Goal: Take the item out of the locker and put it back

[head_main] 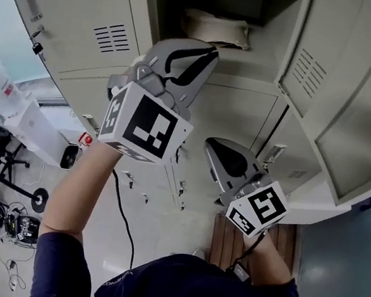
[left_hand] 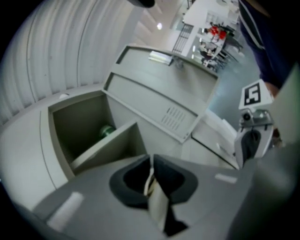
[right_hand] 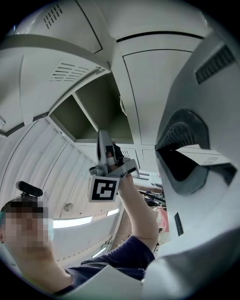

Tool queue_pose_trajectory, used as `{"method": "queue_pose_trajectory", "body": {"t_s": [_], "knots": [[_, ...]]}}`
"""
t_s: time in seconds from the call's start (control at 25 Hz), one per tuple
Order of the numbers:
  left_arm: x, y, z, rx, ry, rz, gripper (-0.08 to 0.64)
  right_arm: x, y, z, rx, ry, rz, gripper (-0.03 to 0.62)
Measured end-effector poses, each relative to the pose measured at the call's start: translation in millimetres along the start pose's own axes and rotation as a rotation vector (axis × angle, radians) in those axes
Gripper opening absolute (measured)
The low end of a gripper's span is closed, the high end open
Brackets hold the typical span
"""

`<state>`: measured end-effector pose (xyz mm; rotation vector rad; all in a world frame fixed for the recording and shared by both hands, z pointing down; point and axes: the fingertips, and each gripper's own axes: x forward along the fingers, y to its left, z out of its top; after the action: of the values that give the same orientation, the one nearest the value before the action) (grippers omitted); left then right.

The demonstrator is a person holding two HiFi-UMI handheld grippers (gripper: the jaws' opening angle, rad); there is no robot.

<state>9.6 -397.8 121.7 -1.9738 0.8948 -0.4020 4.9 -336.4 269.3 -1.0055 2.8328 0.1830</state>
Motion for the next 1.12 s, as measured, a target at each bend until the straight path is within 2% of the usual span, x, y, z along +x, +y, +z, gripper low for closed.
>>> {"method": "queue_pose_trajectory", "body": {"t_s": [0.6,0.76,1.12], "knots": [[70,-3,-34,0.238,0.285,-0.12,0.094,-6,-24,-15,0.044,0.004,0.03,0.005],[85,-5,-43,0.328,0.354,-0.145,0.095,-8,-29,-19,0.061,0.005,0.024,0.005],[107,-9,-65,0.444,0.456,-0.192,0.118,-11,-41,-27,0.082,0.008,0.012,0.005]]}}
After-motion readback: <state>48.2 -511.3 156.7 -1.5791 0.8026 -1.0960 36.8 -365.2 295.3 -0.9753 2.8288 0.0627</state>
